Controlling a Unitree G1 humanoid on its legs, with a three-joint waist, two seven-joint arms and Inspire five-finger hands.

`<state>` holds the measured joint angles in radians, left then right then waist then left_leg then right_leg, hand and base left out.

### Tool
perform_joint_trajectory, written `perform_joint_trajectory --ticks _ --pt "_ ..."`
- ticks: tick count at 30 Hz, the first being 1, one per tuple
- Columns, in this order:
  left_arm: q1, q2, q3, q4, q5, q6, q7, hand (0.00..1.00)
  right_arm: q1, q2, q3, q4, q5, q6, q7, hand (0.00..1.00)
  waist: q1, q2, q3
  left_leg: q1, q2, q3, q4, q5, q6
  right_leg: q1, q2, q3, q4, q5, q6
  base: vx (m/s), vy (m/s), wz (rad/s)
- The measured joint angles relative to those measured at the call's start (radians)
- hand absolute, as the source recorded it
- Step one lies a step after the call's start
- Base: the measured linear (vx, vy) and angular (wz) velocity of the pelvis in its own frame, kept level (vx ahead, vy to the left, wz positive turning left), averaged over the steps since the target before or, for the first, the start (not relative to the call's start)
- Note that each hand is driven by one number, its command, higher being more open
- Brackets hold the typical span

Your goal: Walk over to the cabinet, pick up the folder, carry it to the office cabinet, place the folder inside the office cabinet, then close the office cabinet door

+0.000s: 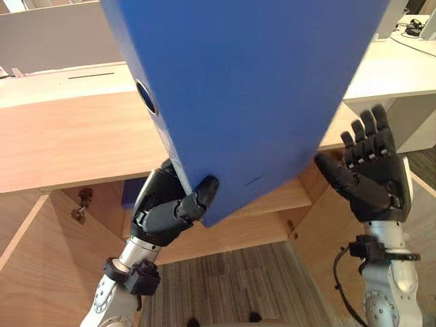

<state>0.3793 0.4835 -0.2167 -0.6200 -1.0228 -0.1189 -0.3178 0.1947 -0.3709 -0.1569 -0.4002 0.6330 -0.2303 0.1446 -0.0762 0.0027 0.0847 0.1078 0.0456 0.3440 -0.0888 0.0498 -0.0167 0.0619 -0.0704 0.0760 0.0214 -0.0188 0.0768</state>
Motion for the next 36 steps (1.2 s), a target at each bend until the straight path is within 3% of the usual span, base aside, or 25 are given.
perform_joint_trajectory --ticks 6,7,14,21,22,24,28,30,34,36 --pt "0.0 0.089 -0.004 0.075 -0.102 0.004 -0.001 0.0 -0.078 -0.174 0.128 0.127 0.067 -0.005 0.041 1.0 0.009 0.0 0.0 -0.002 -0.002 -0.026 0.0 0.006 0.007 0.009 -0.002 -0.024 0.001 0.0 0.0 -0.02 -0.007 0.11" --pt "0.001 0.098 -0.005 0.08 -0.104 0.005 -0.001 0.0 -0.079 -0.187 0.139 0.134 0.078 -0.004 0.051 0.0 0.011 0.0 0.0 -0.002 -0.002 -0.028 -0.001 0.007 0.007 0.01 -0.002 -0.026 0.001 0.0 0.0 -0.01 -0.005 0.13" --pt "0.009 0.163 0.0 0.111 -0.127 0.002 -0.002 0.0 -0.144 -0.316 0.28 0.168 0.142 -0.001 0.13 0.0 0.024 -0.001 -0.001 -0.003 -0.006 -0.04 -0.005 0.012 0.01 0.015 -0.007 -0.04 0.001 0.0 0.0 -0.02 0.002 0.05" --pt "0.009 0.165 0.036 0.156 -0.11 0.003 -0.003 0.0 -0.147 -0.337 0.325 0.192 0.158 0.021 0.135 0.0 0.048 -0.003 -0.002 -0.01 -0.012 -0.057 -0.006 0.023 0.011 0.014 -0.013 -0.059 0.001 0.0 0.0 -0.01 0.004 0.09" --pt "0.009 0.145 0.047 0.157 -0.075 0.006 -0.003 1.0 -0.147 -0.309 0.325 0.188 0.148 0.029 0.147 0.0 0.051 -0.004 -0.003 -0.012 -0.013 -0.06 -0.006 0.024 0.012 0.014 -0.013 -0.061 0.001 0.0 0.0 -0.01 0.002 0.05" --pt "0.009 0.104 0.068 0.162 -0.048 0.007 -0.003 1.0 -0.147 -0.258 0.317 0.175 0.122 0.03 0.157 0.0 0.052 -0.004 -0.003 -0.012 -0.013 -0.061 -0.006 0.026 0.012 0.014 -0.014 -0.063 0.001 0.0 0.0 0.0 0.0 0.02" --pt "-0.01 -0.136 0.207 0.166 0.043 -0.013 -0.001 1.0 -0.147 -0.032 0.289 0.127 0.003 0.032 0.12 0.0 0.062 -0.008 -0.027 -0.029 -0.013 -0.078 -0.006 0.031 0.012 0.007 -0.014 -0.079 -0.001 0.0 -0.001 -0.01 -0.002 0.1" --pt "-0.011 -0.218 0.249 0.17 0.098 -0.039 0.024 1.0 -0.147 0.044 0.277 0.093 -0.034 0.031 0.101 0.0 0.07 -0.011 -0.033 -0.03 -0.013 -0.082 -0.006 0.031 0.012 0.007 -0.014 -0.082 -0.001 0.0 -0.001 0.0 0.002 0.09" --pt "-0.012 -0.305 0.346 0.226 0.219 -0.09 0.064 1.0 -0.151 0.079 0.269 0.063 -0.122 0.03 0.068 0.0 0.086 -0.018 -0.04 -0.03 -0.014 -0.089 -0.006 0.032 0.013 0.011 -0.015 -0.089 -0.003 0.0 -0.001 -0.01 0.004 0.06" --pt "-0.012 -0.371 0.433 0.316 0.324 -0.114 0.149 1.0 -0.151 0.107 0.251 0.062 -0.155 0.03 0.05 0.0 0.087 -0.018 -0.041 -0.033 -0.016 -0.094 -0.006 0.033 0.013 0.011 -0.018 -0.095 -0.003 -0.001 -0.001 -0.02 0.009 0.07"
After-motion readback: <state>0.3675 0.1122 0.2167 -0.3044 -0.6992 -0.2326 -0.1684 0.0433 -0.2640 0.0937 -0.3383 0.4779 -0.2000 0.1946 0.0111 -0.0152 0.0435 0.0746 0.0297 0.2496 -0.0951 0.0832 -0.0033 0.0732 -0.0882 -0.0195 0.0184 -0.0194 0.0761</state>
